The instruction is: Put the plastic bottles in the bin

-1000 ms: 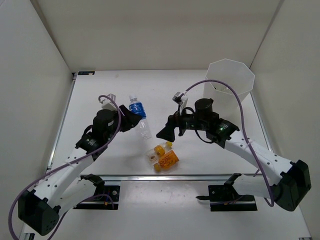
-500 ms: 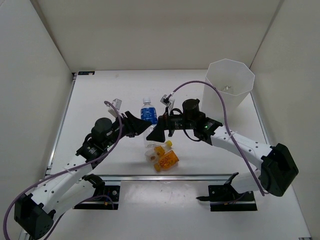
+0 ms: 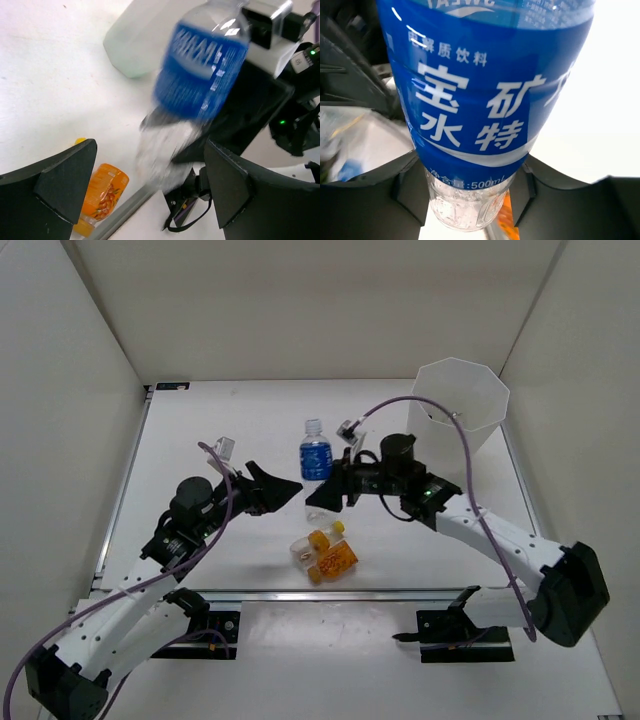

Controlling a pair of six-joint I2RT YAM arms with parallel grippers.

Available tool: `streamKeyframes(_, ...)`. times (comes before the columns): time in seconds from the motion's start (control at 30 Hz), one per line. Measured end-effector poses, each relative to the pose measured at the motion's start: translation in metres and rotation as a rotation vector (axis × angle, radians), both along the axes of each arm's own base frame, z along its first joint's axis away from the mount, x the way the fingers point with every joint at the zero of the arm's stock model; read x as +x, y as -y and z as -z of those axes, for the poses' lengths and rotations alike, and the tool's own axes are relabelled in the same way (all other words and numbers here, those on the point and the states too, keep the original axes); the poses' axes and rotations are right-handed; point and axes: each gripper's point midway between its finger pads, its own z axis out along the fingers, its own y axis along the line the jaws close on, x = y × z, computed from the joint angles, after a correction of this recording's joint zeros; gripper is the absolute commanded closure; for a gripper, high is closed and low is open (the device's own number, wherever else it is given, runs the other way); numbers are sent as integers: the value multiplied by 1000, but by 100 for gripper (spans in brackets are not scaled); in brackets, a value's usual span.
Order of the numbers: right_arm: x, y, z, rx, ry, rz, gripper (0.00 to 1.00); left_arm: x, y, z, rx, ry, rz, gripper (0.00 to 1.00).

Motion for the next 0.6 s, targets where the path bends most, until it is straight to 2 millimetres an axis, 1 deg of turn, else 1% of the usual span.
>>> streamKeyframes(0.03, 7, 11, -7, 0, 21, 36, 91, 0, -4, -4, 3, 6, -9, 2)
streamKeyframes(0.1, 29, 40, -25, -4, 67, 134, 91, 0, -13, -11, 12, 20, -30, 2)
streamKeyframes(0.17, 53, 69, -49, -10, 128, 237, 93, 0, -21, -17, 25, 32, -52, 1)
streamKeyframes(0.2, 68, 88, -62, -14, 161, 305, 92, 0, -25, -17, 38, 31, -64, 2)
streamKeyframes(0.27, 96, 128, -93, -28, 237, 436, 91, 2, -33, -13, 85, 13, -94, 1)
streamKeyframes(0.3, 107, 147, -108, -37, 277, 499, 91, 3, -38, -8, 114, -5, -114, 1)
streamKeyframes(0.33, 120, 171, -122, -54, 310, 571, 91, 5, -43, 1, 156, -34, -134, 2)
streamKeyframes(0.4, 142, 216, -147, -88, 376, 714, 88, 10, -53, 24, 246, -109, -176, 1)
streamKeyframes(0.47, 159, 253, -158, -141, 404, 836, 84, 13, -64, 54, 347, -201, -208, 2)
streamKeyframes(0.5, 169, 269, -159, -175, 410, 892, 75, 12, -71, 70, 400, -254, -222, 1)
streamKeyframes(0.53, 178, 280, -157, -211, 409, 936, 62, 10, -77, 84, 445, -300, -235, 1)
streamKeyframes(0.57, 186, 287, -152, -245, 400, 963, 46, 7, -84, 96, 488, -342, -248, 2)
streamKeyframes(0.6, 196, 294, -143, -288, 387, 986, 41, 4, -90, 103, 519, -369, -260, 1)
